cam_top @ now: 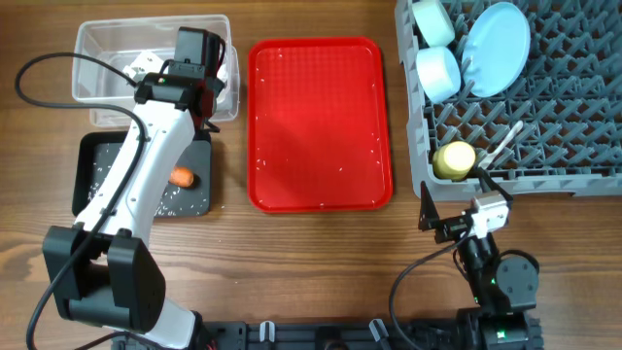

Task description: Sort waste into correct bins and load items into the dishwasher rack

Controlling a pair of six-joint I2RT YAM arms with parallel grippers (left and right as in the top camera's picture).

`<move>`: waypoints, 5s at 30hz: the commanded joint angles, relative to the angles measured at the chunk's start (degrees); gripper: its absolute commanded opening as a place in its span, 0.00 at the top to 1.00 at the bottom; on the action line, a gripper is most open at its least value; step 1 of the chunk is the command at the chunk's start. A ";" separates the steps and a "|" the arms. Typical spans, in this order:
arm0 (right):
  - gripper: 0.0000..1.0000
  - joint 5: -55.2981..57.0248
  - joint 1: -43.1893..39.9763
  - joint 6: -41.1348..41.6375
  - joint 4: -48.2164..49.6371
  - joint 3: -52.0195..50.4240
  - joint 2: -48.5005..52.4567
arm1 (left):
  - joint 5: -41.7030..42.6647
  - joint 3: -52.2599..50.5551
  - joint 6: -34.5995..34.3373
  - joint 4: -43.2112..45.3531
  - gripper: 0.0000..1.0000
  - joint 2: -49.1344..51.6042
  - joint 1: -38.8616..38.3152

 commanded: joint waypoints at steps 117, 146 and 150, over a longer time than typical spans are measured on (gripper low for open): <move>0.00 1.07 -0.17 1.49 -4.87 -0.31 -4.48 | 32.52 -81.46 38.53 44.78 0.00 -97.85 14.40; 0.00 1.07 -0.17 1.49 -4.87 -0.31 -4.48 | 32.52 -81.46 38.53 44.78 0.00 -97.85 14.40; 0.00 1.07 -0.17 1.49 -4.87 -0.31 -4.48 | 32.52 -81.46 38.53 44.78 0.00 -97.85 14.40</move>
